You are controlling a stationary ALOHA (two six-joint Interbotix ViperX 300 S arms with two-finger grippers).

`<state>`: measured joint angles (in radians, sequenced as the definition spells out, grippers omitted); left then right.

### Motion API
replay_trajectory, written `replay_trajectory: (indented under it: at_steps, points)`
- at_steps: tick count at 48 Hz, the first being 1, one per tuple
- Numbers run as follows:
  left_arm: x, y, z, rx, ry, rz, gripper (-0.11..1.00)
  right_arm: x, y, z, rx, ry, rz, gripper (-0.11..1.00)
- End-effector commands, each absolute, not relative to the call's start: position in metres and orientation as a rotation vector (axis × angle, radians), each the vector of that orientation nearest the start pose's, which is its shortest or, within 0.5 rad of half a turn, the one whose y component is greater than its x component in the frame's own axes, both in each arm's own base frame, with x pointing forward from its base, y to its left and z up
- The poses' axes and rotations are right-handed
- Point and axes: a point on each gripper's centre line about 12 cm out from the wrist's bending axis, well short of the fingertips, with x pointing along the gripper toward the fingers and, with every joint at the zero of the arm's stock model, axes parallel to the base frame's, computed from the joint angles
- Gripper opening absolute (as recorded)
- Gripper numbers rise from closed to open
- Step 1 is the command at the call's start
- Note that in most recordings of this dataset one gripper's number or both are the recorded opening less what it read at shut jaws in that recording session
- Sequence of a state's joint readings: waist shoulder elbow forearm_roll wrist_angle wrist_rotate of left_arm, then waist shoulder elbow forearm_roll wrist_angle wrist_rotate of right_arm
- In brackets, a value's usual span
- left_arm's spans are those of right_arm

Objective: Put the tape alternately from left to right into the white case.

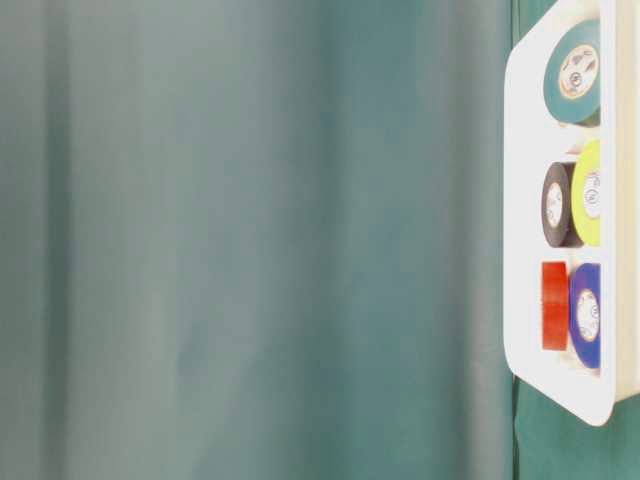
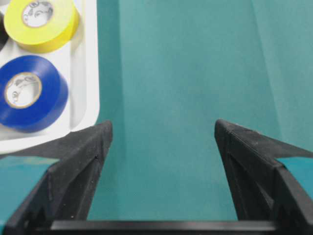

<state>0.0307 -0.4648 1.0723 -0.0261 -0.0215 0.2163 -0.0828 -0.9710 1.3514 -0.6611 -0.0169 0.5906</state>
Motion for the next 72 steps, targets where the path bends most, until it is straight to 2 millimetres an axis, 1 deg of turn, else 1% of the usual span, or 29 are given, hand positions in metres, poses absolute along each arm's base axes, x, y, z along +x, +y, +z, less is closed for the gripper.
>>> replay_trajectory:
  at_steps: [1,14,29,48,56,72]
  points:
    - [0.263,0.007,0.194,0.174,0.544,-0.023,0.37,0.175,-0.013,0.196,-0.048,0.350,-0.060,0.74]
    - [0.250,0.007,0.196,0.172,0.520,-0.019,0.37,0.174,-0.014,0.198,-0.050,0.344,-0.065,0.74]
    - [0.235,0.007,0.193,0.079,0.487,0.009,0.37,0.168,-0.015,0.193,-0.050,0.348,-0.076,0.74]
    - [0.220,0.007,0.194,0.077,0.443,0.012,0.37,0.156,-0.014,0.191,-0.017,0.298,-0.083,0.74]
    - [0.212,0.006,0.193,0.075,0.430,0.012,0.37,0.155,-0.014,0.190,-0.014,0.299,-0.083,0.74]
    - [0.195,0.006,0.199,0.075,0.354,0.016,0.37,0.155,-0.013,0.188,-0.014,0.301,-0.082,0.74]
